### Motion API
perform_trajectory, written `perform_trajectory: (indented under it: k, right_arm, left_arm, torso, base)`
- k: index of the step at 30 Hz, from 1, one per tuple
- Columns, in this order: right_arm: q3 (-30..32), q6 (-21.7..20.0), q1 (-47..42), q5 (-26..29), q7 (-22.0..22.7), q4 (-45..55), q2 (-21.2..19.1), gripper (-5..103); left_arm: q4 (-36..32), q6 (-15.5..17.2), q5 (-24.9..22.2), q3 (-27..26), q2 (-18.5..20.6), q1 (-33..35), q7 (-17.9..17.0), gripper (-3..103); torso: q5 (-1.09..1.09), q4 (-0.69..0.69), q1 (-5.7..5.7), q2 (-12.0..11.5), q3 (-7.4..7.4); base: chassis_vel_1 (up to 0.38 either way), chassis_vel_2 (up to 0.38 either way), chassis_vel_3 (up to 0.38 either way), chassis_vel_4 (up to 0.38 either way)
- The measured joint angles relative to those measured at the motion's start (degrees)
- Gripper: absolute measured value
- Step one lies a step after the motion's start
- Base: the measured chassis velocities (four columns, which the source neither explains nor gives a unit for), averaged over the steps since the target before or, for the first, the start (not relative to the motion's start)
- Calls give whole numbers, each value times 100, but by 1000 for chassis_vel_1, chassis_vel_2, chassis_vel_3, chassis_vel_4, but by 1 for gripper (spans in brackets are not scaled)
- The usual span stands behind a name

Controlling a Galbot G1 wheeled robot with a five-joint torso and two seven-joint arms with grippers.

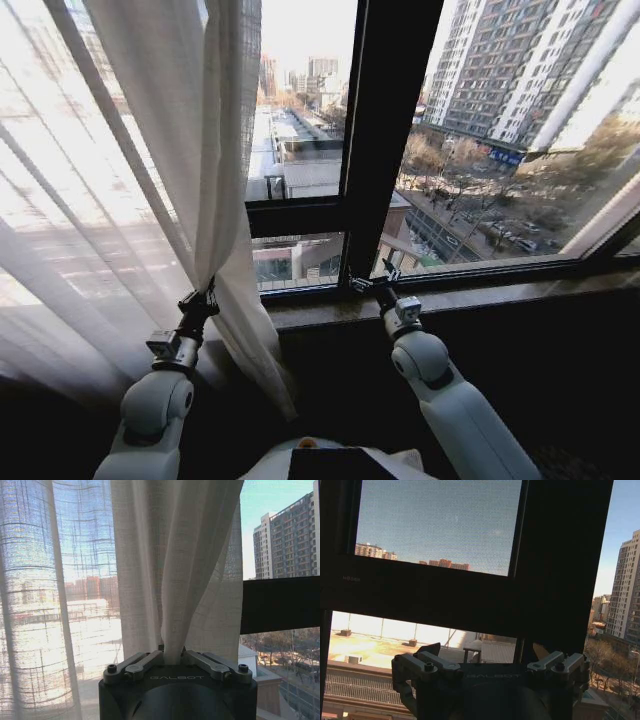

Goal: Open the curtains by pulling them apart, changing their state from closed to fully open.

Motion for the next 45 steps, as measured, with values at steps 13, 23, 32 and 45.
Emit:
perform_trajectory:
  k: [13,23,32,45]
  right_arm:
    - [-19,3,-93,-40,-3,84,41,100]
    - [-60,4,-112,-65,-13,112,49,100]
    - [-69,15,-127,-94,-17,112,33,100]
    - [-121,234,-133,-49,-136,-4,68,100]
  left_arm:
    - [-2,-64,1,-20,-14,32,-10,0]
    - [1,-92,9,-37,-42,53,-16,0]
    - [3,-98,12,-37,-52,46,-20,0]
    - [42,-115,12,-57,-67,44,-36,0]
  torso:
    - [0,-1,0,0,0]
    - [0,0,0,0,0]
    - [-1,1,0,0,1]
    - [-4,2,0,0,0]
  base:
    - [355,358,-361,-350]
    - [351,350,-341,-350]
    - [355,362,-367,-354]
    - [236,236,-229,-235]
